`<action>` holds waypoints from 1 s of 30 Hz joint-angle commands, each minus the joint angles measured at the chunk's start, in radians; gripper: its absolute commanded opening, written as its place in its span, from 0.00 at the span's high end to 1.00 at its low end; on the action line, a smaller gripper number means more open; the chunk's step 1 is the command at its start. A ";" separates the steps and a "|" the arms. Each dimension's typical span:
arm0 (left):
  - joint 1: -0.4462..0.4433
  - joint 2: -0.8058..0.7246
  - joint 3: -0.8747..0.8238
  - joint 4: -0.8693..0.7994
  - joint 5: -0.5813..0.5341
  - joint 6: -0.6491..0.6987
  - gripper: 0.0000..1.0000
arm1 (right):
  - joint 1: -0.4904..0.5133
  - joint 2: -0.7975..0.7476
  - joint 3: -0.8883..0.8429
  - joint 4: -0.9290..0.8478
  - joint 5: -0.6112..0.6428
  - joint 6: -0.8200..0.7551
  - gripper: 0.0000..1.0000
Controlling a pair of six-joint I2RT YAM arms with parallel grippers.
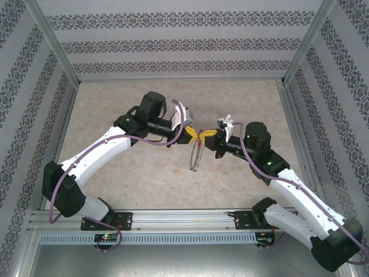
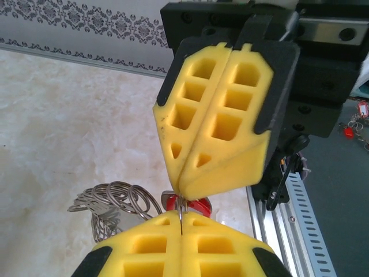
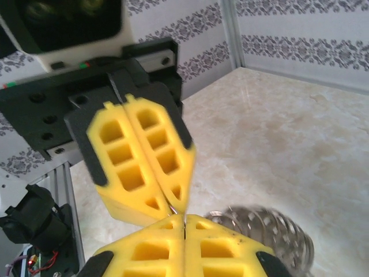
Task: Put the keys on the keyring
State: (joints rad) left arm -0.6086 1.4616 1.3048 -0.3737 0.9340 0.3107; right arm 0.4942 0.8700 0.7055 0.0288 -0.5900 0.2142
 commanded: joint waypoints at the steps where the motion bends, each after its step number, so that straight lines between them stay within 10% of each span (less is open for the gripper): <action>1: -0.016 -0.048 0.012 0.093 0.052 -0.003 1.00 | -0.040 -0.013 -0.042 0.003 0.029 0.040 1.00; 14: -0.016 -0.069 -0.023 0.225 0.022 -0.065 1.00 | -0.036 -0.015 -0.066 0.084 -0.140 0.147 0.99; 19: -0.016 -0.073 -0.034 0.256 -0.004 -0.069 1.00 | -0.108 -0.064 -0.085 0.111 -0.159 0.219 0.60; 30: -0.010 -0.075 -0.082 0.370 -0.053 -0.120 1.00 | -0.170 -0.117 -0.063 0.163 -0.106 0.297 0.49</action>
State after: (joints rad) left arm -0.6155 1.4124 1.2308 -0.1009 0.8806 0.2203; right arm 0.3290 0.7444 0.6216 0.1421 -0.7113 0.4816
